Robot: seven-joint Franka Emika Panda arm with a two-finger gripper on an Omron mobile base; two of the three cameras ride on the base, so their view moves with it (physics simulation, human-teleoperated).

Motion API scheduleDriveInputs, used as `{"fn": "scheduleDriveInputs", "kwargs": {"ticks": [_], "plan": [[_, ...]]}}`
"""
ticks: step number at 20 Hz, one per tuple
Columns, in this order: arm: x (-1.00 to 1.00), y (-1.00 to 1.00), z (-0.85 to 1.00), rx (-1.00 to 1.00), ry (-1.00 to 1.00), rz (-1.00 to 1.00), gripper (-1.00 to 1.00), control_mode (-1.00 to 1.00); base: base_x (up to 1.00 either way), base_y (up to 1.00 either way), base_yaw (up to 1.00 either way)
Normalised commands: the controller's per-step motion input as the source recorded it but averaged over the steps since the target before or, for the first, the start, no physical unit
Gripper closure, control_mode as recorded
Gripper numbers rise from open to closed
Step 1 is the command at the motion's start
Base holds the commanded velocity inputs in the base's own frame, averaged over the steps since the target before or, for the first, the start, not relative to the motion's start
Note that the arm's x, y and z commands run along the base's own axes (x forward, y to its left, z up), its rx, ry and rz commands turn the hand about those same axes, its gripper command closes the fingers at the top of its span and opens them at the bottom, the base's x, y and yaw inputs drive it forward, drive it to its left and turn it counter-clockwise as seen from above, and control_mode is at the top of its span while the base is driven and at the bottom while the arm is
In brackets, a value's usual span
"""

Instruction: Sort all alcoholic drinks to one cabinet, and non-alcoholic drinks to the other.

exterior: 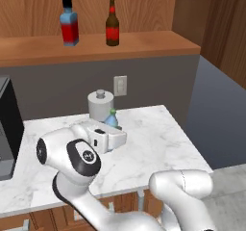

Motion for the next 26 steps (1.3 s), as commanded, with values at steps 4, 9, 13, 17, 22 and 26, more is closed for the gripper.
{"fn": "scheduleDriveInputs", "kwargs": {"ticks": [4, 9, 13, 17, 22, 26], "plan": [[-0.28, -0.51, 0.59, 0.06, 0.00, 0.43, 1.00, -1.00, 0.00, 0.00, 0.00], [-0.14, -0.66, 0.47, 0.10, 0.00, 0.45, 1.00, -1.00, 0.00, 0.00, 0.00], [-0.04, -0.54, 0.43, 0.07, 0.00, 0.41, 1.00, -1.00, 0.00, 0.00, 0.00], [-0.05, -0.50, 0.37, 0.07, 0.00, 0.40, 1.00, -1.00, 0.00, 0.00, 0.00], [0.00, -0.41, 0.25, 0.08, 0.05, 0.34, 1.00, -1.00, 0.00, 0.00, 0.00], [0.00, -0.13, 0.11, 0.03, 0.26, 0.06, 1.00, -1.00, 0.00, 0.00, 0.00]]}}
